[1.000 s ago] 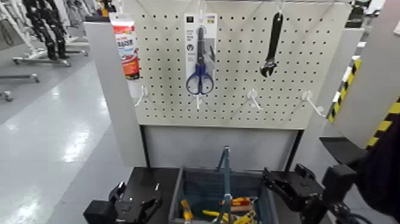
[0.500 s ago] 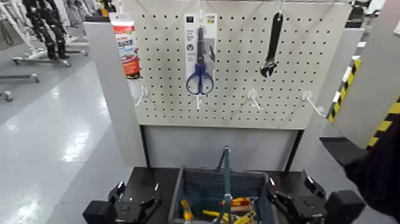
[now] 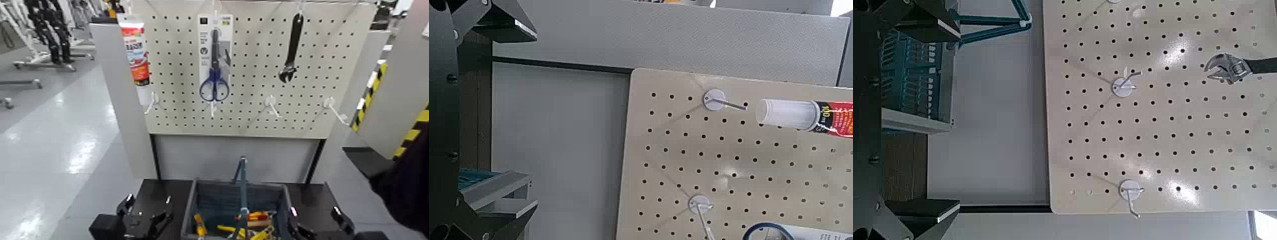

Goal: Put the yellow roller into the crate.

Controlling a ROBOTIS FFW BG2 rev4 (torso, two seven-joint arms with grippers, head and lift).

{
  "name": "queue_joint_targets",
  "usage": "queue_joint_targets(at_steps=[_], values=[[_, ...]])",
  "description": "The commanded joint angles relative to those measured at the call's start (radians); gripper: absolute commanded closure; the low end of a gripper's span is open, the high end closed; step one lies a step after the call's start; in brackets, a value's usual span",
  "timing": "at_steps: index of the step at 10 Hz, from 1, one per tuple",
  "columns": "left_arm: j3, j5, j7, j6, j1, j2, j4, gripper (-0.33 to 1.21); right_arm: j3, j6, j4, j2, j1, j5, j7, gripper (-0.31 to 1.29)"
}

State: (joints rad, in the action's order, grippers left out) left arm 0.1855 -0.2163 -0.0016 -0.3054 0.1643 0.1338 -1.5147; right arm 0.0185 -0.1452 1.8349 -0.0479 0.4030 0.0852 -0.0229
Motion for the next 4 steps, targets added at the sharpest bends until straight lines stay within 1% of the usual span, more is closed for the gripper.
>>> queue_joint_targets(at_steps=[1,4], values=[[0.0,0.0,-0.001,0.002,0.0,0.001,-0.001,0.13,0.011,-0.065,-0.029,0.01,0.019,-0.019,0.021,0.12],[0.0,0.0,-0.001,0.0,0.0,0.001,-0.001,0.13,0.014,-0.07,-0.032,0.011,0.025,-0.027,0.029,0.12]])
